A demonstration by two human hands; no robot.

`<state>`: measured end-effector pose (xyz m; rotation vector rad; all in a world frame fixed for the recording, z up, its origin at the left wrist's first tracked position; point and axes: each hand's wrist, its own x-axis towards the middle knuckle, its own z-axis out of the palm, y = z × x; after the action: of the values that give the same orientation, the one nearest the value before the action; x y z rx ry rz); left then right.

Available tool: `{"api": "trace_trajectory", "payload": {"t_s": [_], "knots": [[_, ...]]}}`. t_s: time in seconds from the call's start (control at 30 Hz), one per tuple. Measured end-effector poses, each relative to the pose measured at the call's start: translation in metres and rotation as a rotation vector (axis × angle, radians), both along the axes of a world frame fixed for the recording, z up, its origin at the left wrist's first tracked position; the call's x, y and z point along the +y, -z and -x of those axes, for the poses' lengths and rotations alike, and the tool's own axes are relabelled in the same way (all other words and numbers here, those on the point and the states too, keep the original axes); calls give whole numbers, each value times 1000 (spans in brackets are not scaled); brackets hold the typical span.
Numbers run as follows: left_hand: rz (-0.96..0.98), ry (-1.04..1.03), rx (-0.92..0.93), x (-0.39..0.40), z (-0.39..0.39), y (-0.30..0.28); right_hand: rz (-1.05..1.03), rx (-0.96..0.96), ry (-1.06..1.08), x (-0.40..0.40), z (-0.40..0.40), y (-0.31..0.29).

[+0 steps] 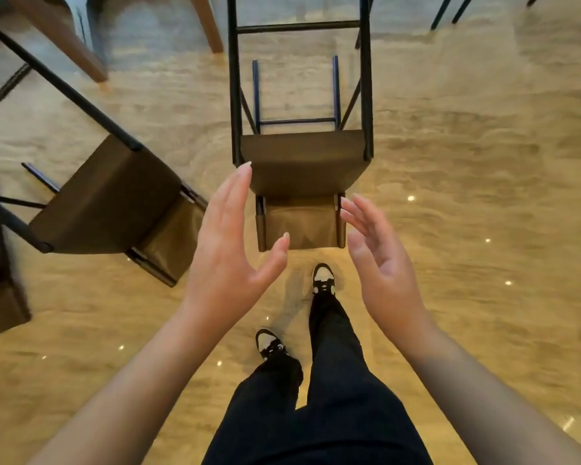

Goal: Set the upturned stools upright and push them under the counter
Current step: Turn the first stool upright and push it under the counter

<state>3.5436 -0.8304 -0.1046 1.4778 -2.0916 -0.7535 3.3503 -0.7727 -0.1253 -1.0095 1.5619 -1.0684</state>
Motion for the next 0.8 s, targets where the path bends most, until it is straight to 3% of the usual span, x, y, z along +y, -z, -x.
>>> {"api": "trace_trajectory", "payload": {"t_s": [0.27,0.43,0.6,0.7,0.8], "knots": [[116,78,-79,-72,28,180,-23,129,-163,-78,23,201],[153,113,-239,-107,43,348,-112,339,-317,-113,53,387],[153,289,-453,-119,37,526,-207,632,-537,-121,72,571],[129,423,-575,-131,35,619,-216,821,-755,-113,76,661],[68,497,-695,-140,36,691,-152,956,-821,-110,75,723]]}}
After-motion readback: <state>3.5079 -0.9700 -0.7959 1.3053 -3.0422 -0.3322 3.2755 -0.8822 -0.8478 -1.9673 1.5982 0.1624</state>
